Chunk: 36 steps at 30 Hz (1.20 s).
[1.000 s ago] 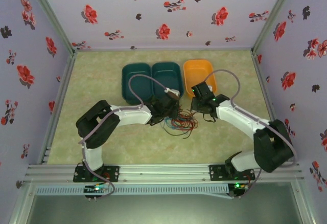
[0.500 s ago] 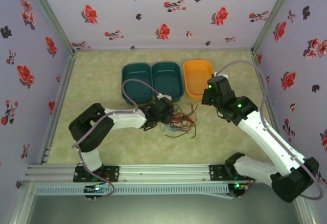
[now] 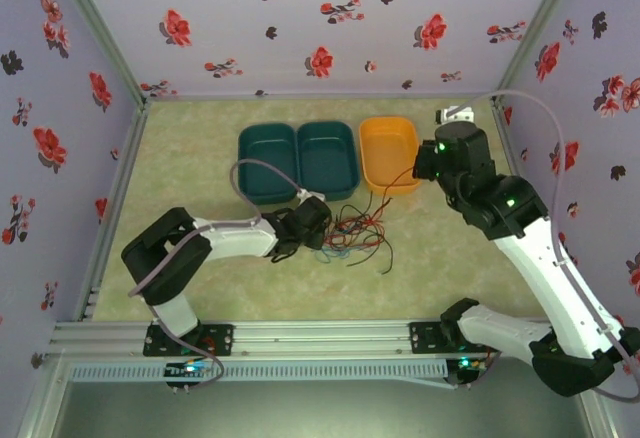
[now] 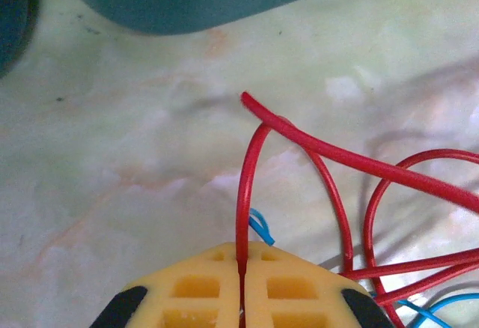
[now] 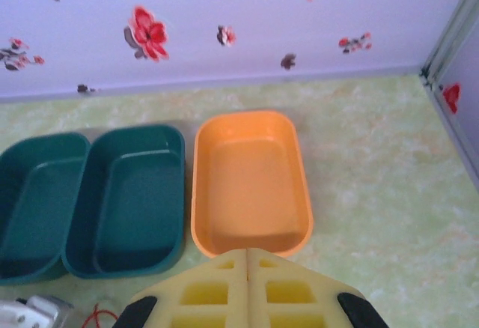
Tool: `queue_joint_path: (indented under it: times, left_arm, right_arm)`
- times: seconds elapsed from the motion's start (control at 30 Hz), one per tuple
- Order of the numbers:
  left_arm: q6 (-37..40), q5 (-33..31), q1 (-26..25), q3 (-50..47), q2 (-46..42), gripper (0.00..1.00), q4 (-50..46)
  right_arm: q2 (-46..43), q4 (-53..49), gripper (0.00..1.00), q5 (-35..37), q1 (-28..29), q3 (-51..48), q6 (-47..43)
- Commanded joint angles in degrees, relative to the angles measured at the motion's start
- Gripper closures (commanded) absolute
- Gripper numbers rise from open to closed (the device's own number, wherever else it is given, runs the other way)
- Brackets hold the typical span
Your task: Untangle the cables
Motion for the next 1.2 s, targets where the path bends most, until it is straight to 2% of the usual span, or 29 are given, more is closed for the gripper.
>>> queue_joint_path:
  times: [0.0, 0.17, 0.43, 0.57, 0.63, 0.67, 0.77, 0.97, 1.03, 1.17]
  left_arm:
    - [-0.94, -1.81, -0.06, -2.22, -1.27, 1.00, -5.64]
    - [-1.17, -2.60, -0.06, -3.79, -3.07, 1.00, -7.60]
    - [-1.40, -5.06, -0.06, -5.94, -6.32, 1.00, -10.53]
    - [-1.00, -5.74, -0.07, -5.61, -7.28, 1.00, -10.29]
    - [-0.72, -5.73, -0.06, -4.65, -8.14, 0.90, -9.59]
    - [-0.61, -5.64, -0.11, -4.01, -8.69, 0.81, -9.42]
    - [0.12, -5.46, -0.08, -2.34, -11.42, 0.67, -9.06]
    - [4.22, -5.71, -0.06, -1.02, -19.86, 0.42, -6.94]
    - [7.28, -4.66, -0.14, -1.26, -22.43, 0.36, -4.32]
    - [18.93, -0.99, -1.80, -2.56, -24.49, 0.24, 7.00]
  right_arm:
    - [1.19, -1.14, 1.00, 3.05, 0.43, 4.81, -4.00]
    - [2.58, -2.21, 1.00, 3.95, 0.43, 10.79, -5.69]
    - [1.38, -3.14, 1.00, 3.08, 0.56, 14.33, -6.32]
    - [1.19, -2.98, 1.00, -1.41, 0.52, 12.61, -5.27]
    - [1.38, -3.12, 1.00, -5.35, 0.60, 11.63, -5.14]
    - [1.47, -3.14, 1.00, -7.95, 0.60, 11.18, -5.34]
    - [1.22, -3.50, 1.00, -11.67, 0.80, 9.81, -6.13]
    - [-0.07, -3.92, 1.00, -12.73, 1.12, 6.34, -5.66]
    - [-0.36, -3.77, 1.00, -13.11, 1.30, 5.64, -5.35]
    - [-1.08, -2.90, 1.00, -13.85, 1.57, 5.46, -4.93]
